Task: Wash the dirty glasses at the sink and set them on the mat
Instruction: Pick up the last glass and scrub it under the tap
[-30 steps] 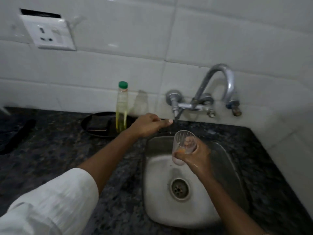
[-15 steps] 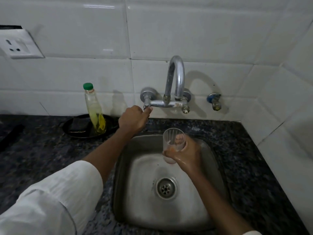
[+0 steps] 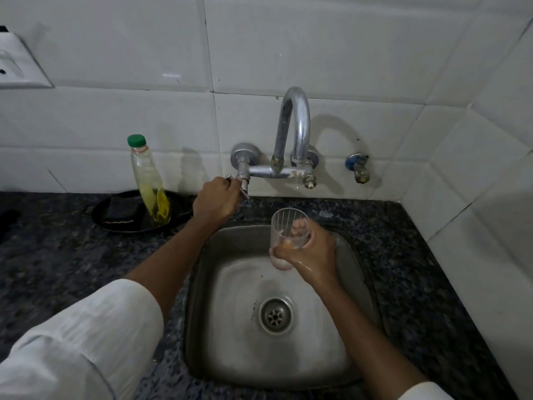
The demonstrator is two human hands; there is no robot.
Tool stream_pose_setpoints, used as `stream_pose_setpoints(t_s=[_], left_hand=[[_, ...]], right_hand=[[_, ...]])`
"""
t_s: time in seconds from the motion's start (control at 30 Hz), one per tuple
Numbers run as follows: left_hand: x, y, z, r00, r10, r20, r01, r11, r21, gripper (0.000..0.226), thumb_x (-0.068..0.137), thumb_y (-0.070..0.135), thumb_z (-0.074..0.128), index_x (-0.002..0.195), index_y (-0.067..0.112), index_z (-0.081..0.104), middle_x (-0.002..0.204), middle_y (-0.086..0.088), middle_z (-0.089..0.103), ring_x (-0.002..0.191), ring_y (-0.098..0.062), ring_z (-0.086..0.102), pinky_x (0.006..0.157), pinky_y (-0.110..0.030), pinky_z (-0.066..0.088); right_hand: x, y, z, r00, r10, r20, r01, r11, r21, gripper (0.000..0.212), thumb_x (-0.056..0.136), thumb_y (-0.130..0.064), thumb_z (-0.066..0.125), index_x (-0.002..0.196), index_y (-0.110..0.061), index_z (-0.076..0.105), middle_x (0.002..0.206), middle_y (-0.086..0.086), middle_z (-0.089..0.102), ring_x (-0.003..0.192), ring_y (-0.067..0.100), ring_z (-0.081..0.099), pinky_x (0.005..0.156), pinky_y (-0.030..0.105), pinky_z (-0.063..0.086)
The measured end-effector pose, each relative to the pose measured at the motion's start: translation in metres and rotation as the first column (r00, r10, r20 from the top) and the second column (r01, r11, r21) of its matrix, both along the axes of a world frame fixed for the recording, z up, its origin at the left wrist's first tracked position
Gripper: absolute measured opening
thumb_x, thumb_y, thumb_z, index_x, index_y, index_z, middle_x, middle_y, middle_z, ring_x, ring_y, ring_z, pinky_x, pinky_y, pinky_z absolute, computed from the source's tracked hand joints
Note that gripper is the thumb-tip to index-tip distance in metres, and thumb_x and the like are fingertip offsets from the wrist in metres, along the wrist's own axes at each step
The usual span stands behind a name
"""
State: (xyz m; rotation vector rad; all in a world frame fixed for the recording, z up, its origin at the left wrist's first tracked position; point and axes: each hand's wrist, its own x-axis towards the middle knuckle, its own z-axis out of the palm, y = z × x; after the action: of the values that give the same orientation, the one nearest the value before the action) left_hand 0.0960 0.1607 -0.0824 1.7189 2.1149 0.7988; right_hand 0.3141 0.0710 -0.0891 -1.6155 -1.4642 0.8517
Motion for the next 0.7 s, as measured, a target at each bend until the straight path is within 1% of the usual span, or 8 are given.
stream_pose_setpoints(t_s=[0.2,0.3,0.33,0.4,0.5,0.6,0.63,0.7], left_hand=[[0.002,-0.005,0.003,0.99,0.018,0.141,-0.013,0.999,-0.033,0.076,0.079,0.07,0.02,0.079,0.015,0.072,0.078,-0.007,0.073,0.071,-0.027,0.069,0.076,-0.045,0.058],[0.013,-0.026,0.011,0.922,0.044,0.386,-0.04,0.999,-0.018,0.062,0.093,0.065,0.036,0.079,0.016,0.072,0.079,-0.007,0.073,0.073,-0.026,0.07,0.074,-0.039,0.057],[0.02,-0.035,0.009,0.854,0.065,0.515,-0.054,0.998,-0.037,0.052,0.096,0.06,0.042,0.083,0.019,0.071,0.084,-0.008,0.073,0.077,-0.025,0.068,0.072,-0.038,0.054],[0.04,-0.06,-0.004,0.662,0.154,0.733,-0.025,0.983,-0.184,0.04,0.097,0.057,0.045,0.098,0.023,0.067,0.102,-0.01,0.071,0.091,-0.025,0.066,0.072,-0.038,0.05],[0.079,-0.097,-0.034,0.396,0.259,0.881,0.235,0.899,-0.37,0.051,0.096,0.06,0.041,0.124,0.024,0.062,0.123,-0.011,0.064,0.111,-0.028,0.061,0.085,-0.046,0.053],[0.108,-0.108,-0.045,-0.076,0.355,0.932,0.32,0.894,-0.314,0.061,0.096,0.06,0.041,0.128,0.014,0.065,0.128,-0.018,0.064,0.12,-0.034,0.058,0.09,-0.049,0.054],[0.111,-0.107,-0.044,-0.187,0.343,0.921,0.3,0.912,-0.279,0.06,0.097,0.056,0.041,0.129,0.01,0.063,0.127,-0.02,0.066,0.119,-0.034,0.059,0.091,-0.048,0.053],[0.111,-0.102,-0.039,-0.292,0.321,0.901,0.256,0.934,-0.249,0.056,0.101,0.047,0.04,0.131,0.004,0.059,0.121,-0.022,0.068,0.11,-0.032,0.065,0.094,-0.044,0.051]], right_hand=[[0.005,-0.001,0.003,1.0,0.007,0.03,-0.008,1.0,0.016,0.059,0.043,-0.035,0.092,0.095,-0.024,0.065,0.09,-0.008,0.069,0.082,0.01,0.065,0.069,0.029,0.055],[0.006,-0.004,0.005,0.999,-0.002,0.045,0.001,1.0,0.03,0.059,0.044,-0.033,0.093,0.094,-0.024,0.065,0.09,-0.007,0.069,0.081,0.011,0.066,0.07,0.031,0.056],[0.006,-0.005,0.005,0.999,-0.009,0.041,0.007,0.999,0.035,0.058,0.043,-0.034,0.093,0.094,-0.024,0.065,0.089,-0.007,0.069,0.081,0.01,0.066,0.07,0.031,0.056],[0.005,-0.007,0.008,0.999,-0.035,0.031,0.033,0.998,0.045,0.059,0.044,-0.034,0.093,0.094,-0.024,0.065,0.088,-0.007,0.069,0.08,0.011,0.065,0.068,0.028,0.053],[-0.002,-0.01,0.013,0.997,-0.071,0.017,0.069,0.996,0.057,0.058,0.048,-0.036,0.093,0.096,-0.023,0.062,0.089,-0.006,0.068,0.08,0.012,0.064,0.069,0.029,0.054],[-0.012,-0.012,0.016,0.993,-0.11,-0.052,0.111,0.994,0.018,0.056,0.054,-0.037,0.09,0.1,-0.025,0.059,0.091,-0.007,0.067,0.082,0.009,0.064,0.072,0.029,0.054],[-0.013,-0.012,0.018,0.991,-0.107,-0.075,0.107,0.994,-0.012,0.055,0.057,-0.036,0.09,0.101,-0.025,0.058,0.093,-0.007,0.066,0.084,0.009,0.064,0.073,0.03,0.054],[-0.01,-0.013,0.019,0.997,-0.058,-0.045,0.057,0.998,-0.029,0.053,0.062,-0.035,0.088,0.104,-0.025,0.056,0.099,-0.005,0.065,0.091,0.013,0.064,0.077,0.032,0.053]])
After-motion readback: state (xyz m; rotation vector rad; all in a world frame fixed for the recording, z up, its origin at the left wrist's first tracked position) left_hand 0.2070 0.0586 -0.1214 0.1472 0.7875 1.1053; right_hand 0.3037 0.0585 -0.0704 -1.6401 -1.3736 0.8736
